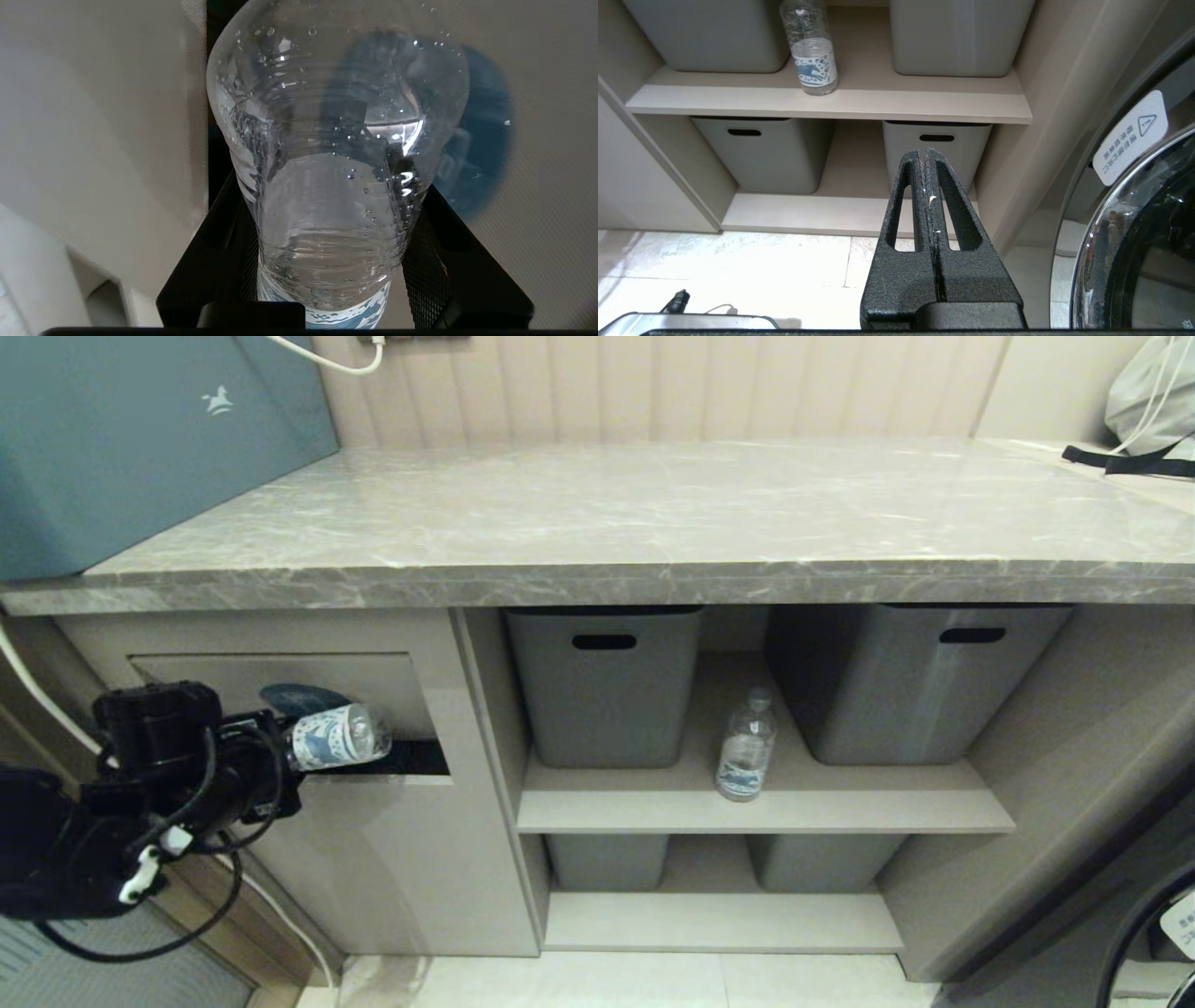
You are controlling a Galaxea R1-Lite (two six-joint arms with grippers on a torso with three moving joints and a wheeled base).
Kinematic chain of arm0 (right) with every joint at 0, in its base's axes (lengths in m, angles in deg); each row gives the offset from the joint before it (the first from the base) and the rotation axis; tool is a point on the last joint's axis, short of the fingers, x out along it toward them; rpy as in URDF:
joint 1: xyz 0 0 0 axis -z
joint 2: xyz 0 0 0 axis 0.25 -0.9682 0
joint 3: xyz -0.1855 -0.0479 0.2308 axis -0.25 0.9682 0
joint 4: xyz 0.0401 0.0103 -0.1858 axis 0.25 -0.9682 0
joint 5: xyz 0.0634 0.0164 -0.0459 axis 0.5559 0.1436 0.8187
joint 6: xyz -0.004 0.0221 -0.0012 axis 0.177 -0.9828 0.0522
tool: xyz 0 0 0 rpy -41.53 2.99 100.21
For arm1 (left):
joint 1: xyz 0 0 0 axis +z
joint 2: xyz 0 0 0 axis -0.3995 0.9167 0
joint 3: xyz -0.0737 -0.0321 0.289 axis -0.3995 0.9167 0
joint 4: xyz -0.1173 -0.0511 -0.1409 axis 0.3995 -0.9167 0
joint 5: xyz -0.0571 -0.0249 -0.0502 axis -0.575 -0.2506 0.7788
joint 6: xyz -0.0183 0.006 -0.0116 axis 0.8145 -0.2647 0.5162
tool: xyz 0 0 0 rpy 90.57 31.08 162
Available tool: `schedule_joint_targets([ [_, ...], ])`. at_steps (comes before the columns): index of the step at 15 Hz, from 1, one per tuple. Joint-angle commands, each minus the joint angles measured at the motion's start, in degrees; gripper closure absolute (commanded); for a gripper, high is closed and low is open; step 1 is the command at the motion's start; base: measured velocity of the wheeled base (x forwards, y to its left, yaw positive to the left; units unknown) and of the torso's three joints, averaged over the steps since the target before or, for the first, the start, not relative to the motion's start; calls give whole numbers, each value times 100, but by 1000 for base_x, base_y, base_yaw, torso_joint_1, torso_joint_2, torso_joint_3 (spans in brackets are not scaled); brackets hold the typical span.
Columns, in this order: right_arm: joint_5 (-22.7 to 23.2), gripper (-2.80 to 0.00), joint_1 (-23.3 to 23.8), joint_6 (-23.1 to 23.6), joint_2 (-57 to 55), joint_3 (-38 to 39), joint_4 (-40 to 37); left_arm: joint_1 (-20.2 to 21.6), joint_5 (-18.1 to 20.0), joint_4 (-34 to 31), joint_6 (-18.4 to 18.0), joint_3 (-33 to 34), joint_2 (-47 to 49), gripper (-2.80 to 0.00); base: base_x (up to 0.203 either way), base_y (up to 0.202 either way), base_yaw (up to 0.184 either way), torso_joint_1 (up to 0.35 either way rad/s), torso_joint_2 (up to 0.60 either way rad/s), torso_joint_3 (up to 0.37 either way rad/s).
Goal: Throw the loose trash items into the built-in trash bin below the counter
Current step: Put the garbage in the trash can
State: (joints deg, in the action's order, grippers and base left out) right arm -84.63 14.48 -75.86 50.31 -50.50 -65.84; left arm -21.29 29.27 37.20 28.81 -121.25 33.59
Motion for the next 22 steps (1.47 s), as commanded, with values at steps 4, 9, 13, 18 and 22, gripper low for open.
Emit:
schedule_joint_targets([
  [4, 2, 0, 0, 2, 0, 0, -1, -23, -15, 1004, -5, -192, 748, 0, 0, 0, 0, 0, 0, 0],
  [9, 2, 0, 0, 2, 0, 0, -1, -19, -11, 1025, -20, -546, 863, -280, 0, 0, 0, 0, 0, 0],
  [13, 2, 0, 0, 2, 0, 0, -1, -74, -126, 1005, -387, -666, 1000, -280, 0, 0, 0, 0, 0, 0],
  [18, 2, 0, 0, 2, 0, 0, -1, -70, -149, 987, -500, -837, 1114, -280, 0, 0, 0, 0, 0, 0],
  [22, 2, 0, 0, 2, 0, 0, -1, -152, -175, 971, -598, -810, 1115, -280, 0, 0, 0, 0, 0, 0],
])
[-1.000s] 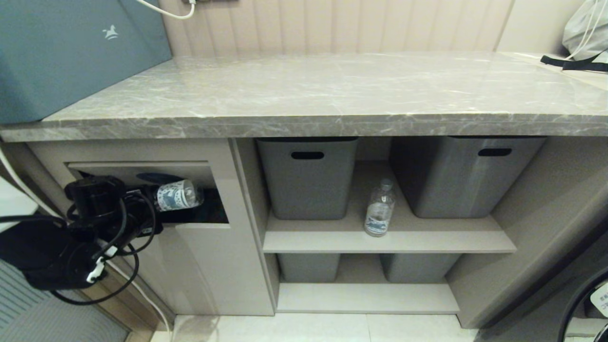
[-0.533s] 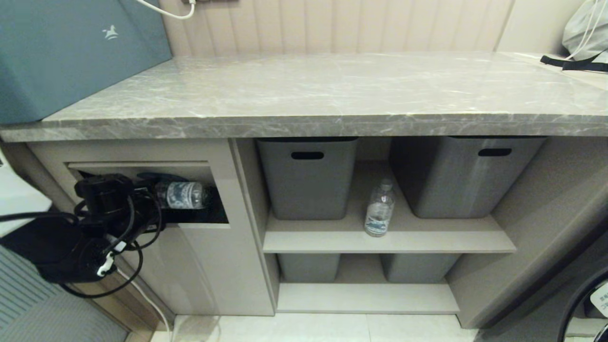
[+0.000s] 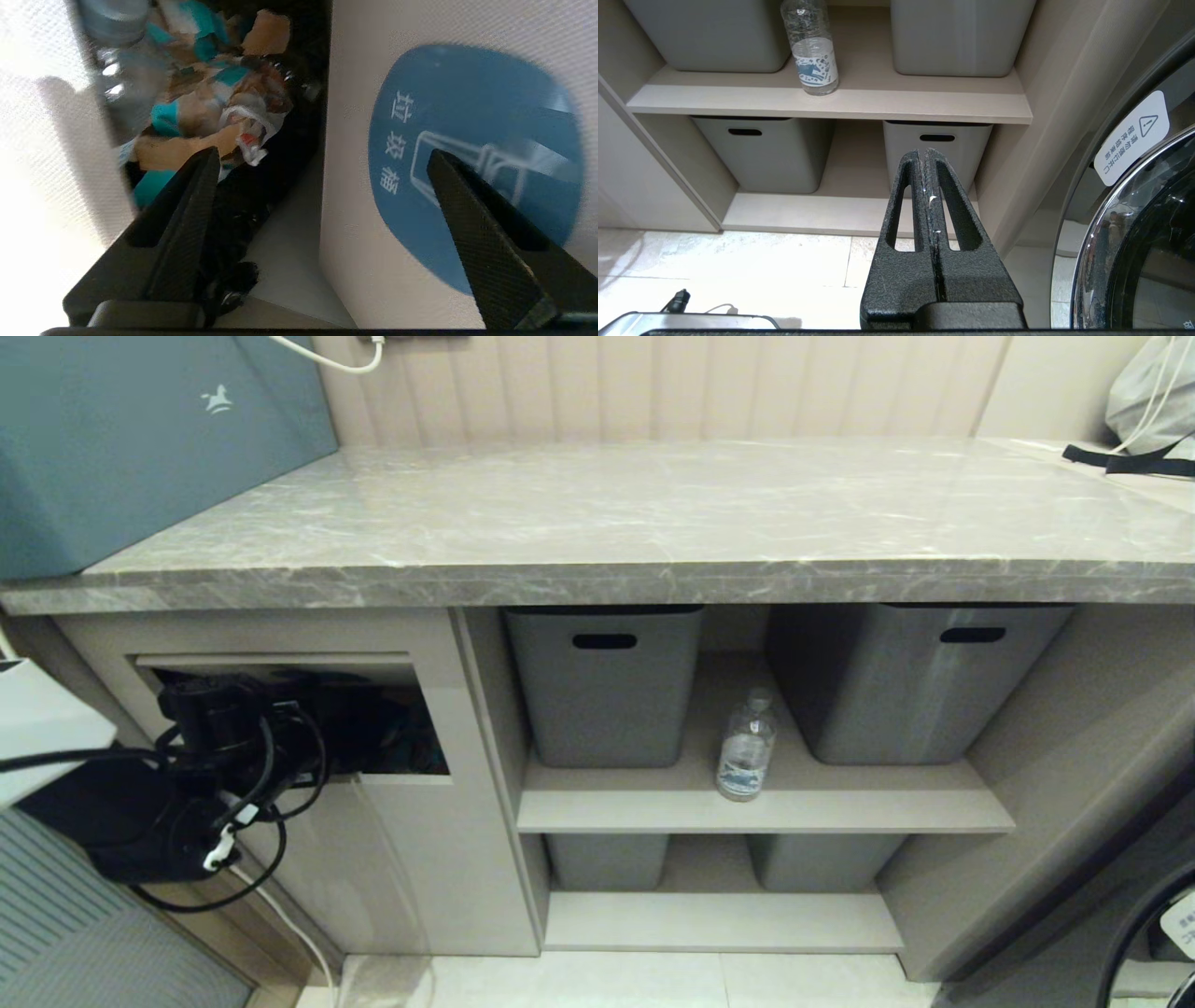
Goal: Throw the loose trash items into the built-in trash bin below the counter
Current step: Put the garbage in the trash can, then pick up the garbage
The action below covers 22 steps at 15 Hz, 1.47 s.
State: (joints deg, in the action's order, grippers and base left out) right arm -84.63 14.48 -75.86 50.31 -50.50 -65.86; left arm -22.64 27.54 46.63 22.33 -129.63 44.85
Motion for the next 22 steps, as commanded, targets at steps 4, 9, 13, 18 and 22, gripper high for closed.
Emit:
schedule_joint_targets([
  [4, 2, 0, 0, 2, 0, 0, 1, -87, -118, 73, 62, 847, -509, -280, 0, 0, 0, 0, 0, 0],
  [9, 2, 0, 0, 2, 0, 0, 1, -90, -362, 103, 72, 1980, -1604, 0, 0, 0, 0, 0, 0, 0],
  [13, 2, 0, 0, 2, 0, 0, 1, -193, -367, 20, -582, 2648, -3023, 0, 0, 0, 0, 0, 0, 0],
  [18, 2, 0, 0, 4, 0, 0, 1, -667, 446, -4, -3513, 3579, -4527, 0, 0, 0, 0, 0, 0, 0],
  [22, 2, 0, 0, 11, 0, 0, 1, -1618, 1829, -8, -5447, 4420, -4828, 0, 0, 0, 0, 0, 0, 0],
])
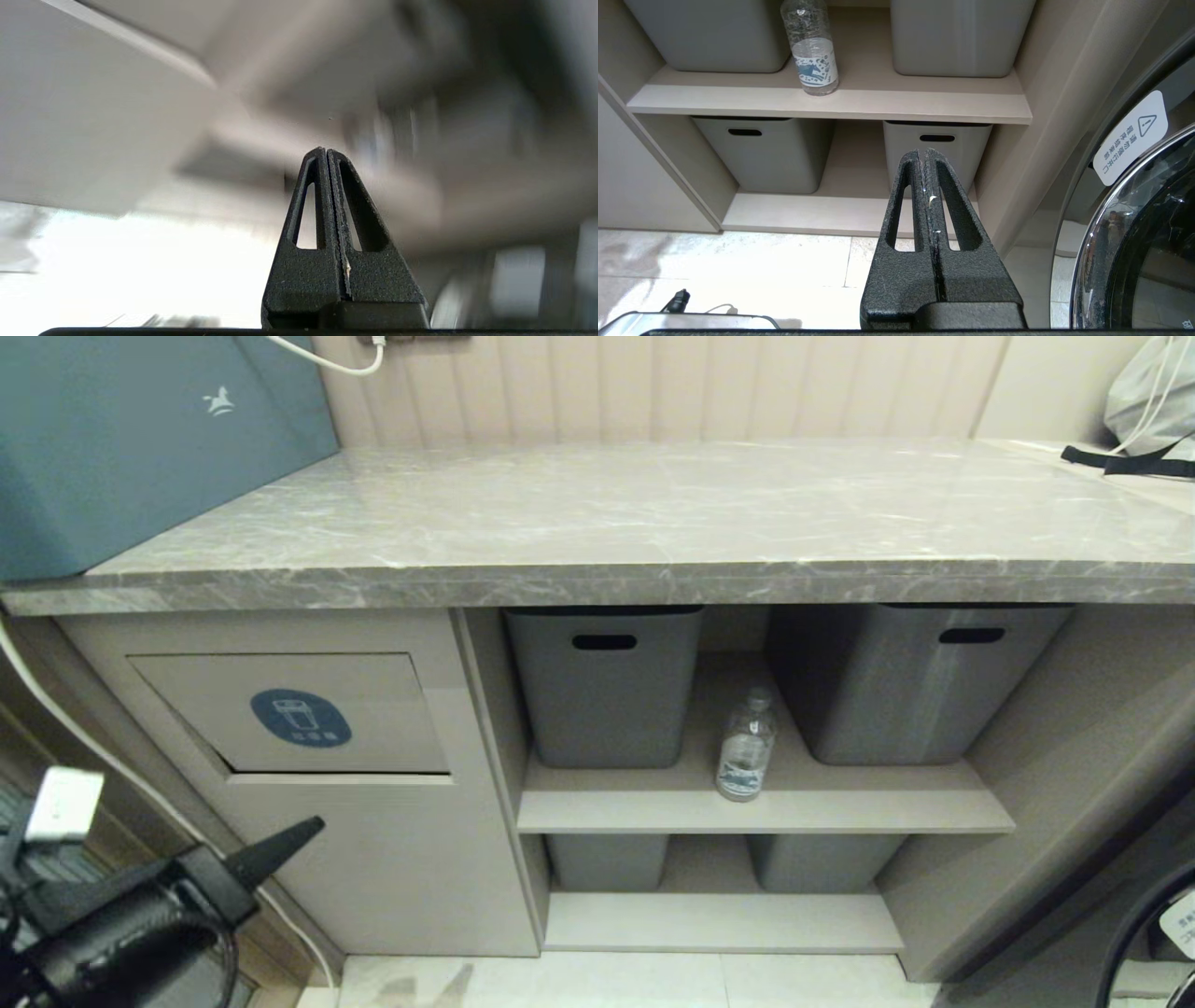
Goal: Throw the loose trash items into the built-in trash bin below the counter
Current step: Pick up the garbage
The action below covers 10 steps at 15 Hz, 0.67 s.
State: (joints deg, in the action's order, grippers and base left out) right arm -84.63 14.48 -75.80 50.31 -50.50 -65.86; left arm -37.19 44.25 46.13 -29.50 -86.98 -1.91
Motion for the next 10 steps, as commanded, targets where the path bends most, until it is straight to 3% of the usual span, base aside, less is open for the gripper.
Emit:
schedule_joint_targets([
  [1, 2, 0, 0, 4, 0, 0, 1, -380, 494, 42, -581, 185, -85, 0, 0, 0, 0, 0, 0, 0],
  [3, 2, 0, 0, 4, 0, 0, 1, -758, 1046, 42, -1215, 165, 400, 0, 0, 0, 0, 0, 0, 0],
  [5, 2, 0, 0, 4, 0, 0, 1, -1044, 1306, 69, -1620, -115, 1180, 0, 0, 0, 0, 0, 0, 0],
  [8, 2, 0, 0, 4, 0, 0, 1, -1541, 1384, 159, -2113, -1182, 2275, 0, 0, 0, 0, 0, 0, 0],
  [10, 2, 0, 0, 4, 0, 0, 1, -2040, 1073, 317, -2385, -1837, 3222, 0, 0, 0, 0, 0, 0, 0],
])
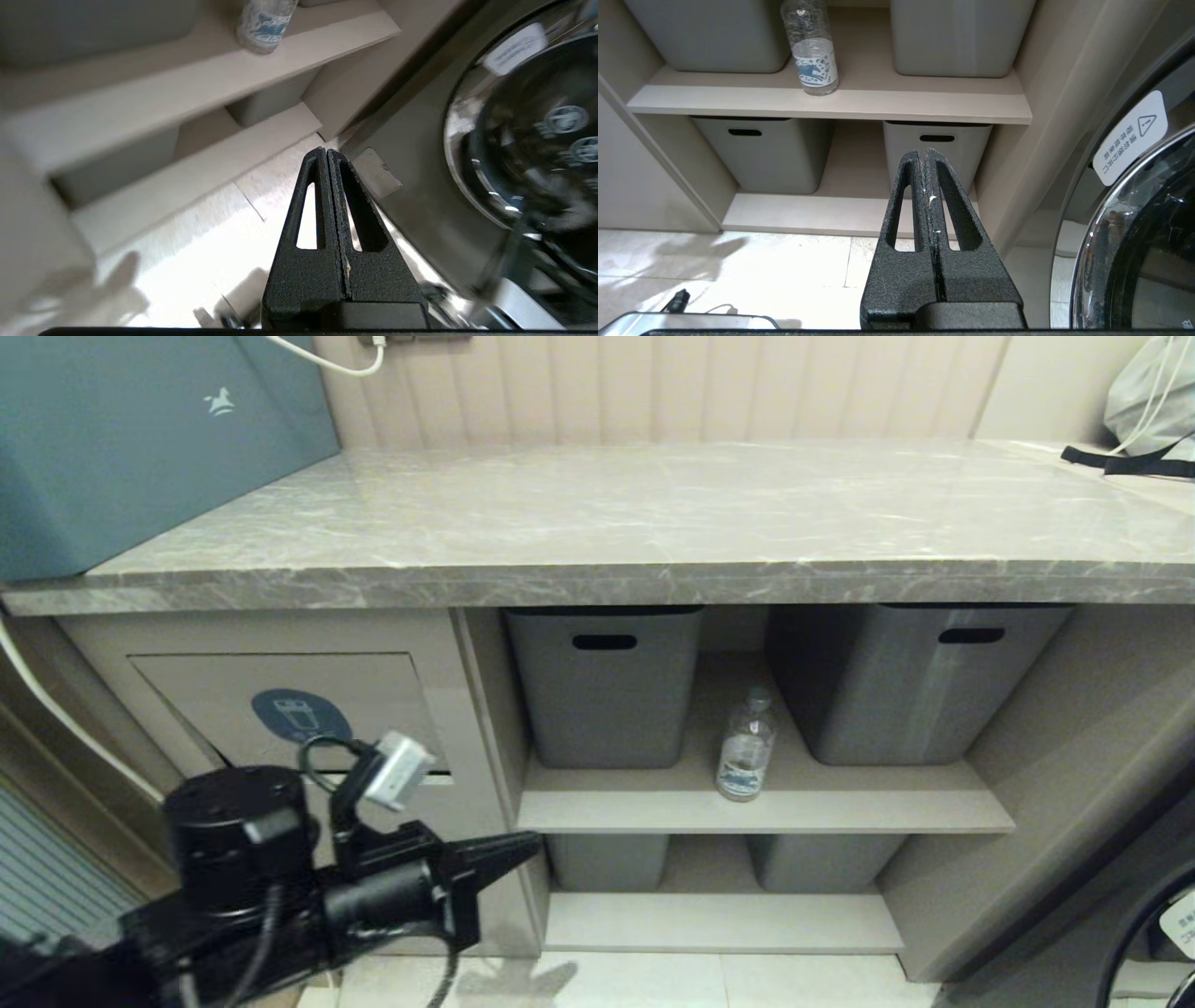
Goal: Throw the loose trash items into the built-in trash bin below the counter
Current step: Pick up the garbage
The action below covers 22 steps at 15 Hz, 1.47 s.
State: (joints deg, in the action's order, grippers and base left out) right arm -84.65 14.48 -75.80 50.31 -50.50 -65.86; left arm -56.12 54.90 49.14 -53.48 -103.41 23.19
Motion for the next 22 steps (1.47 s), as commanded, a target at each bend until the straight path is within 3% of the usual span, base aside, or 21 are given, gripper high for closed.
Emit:
schedule_joint_targets([
  [1, 4, 0, 0, 4, 0, 0, 1, -432, -262, 157, -78, -690, 1258, 0, 0, 0, 0, 0, 0, 0],
  [3, 4, 0, 0, -4, 0, 0, 1, -908, -726, 382, -180, -1708, 2139, 0, 0, 0, 0, 0, 0, 0],
  [6, 4, 0, 0, -4, 0, 0, 1, -1368, -1046, 520, -248, -3058, 3158, 0, 0, 0, 0, 0, 0, 0],
  [12, 4, 0, 0, 13, 0, 0, 1, -1458, -1149, 471, -418, -4907, 4221, 0, 0, 0, 0, 0, 0, 0],
  [15, 4, 0, 0, 13, 0, 0, 10, -1446, -1219, 347, -707, -5794, 4759, 0, 0, 0, 0, 0, 0, 0],
  [22, 4, 0, 0, 4, 0, 0, 1, -1384, -1229, 85, -1089, -6782, 5201, 0, 0, 0, 0, 0, 0, 0],
])
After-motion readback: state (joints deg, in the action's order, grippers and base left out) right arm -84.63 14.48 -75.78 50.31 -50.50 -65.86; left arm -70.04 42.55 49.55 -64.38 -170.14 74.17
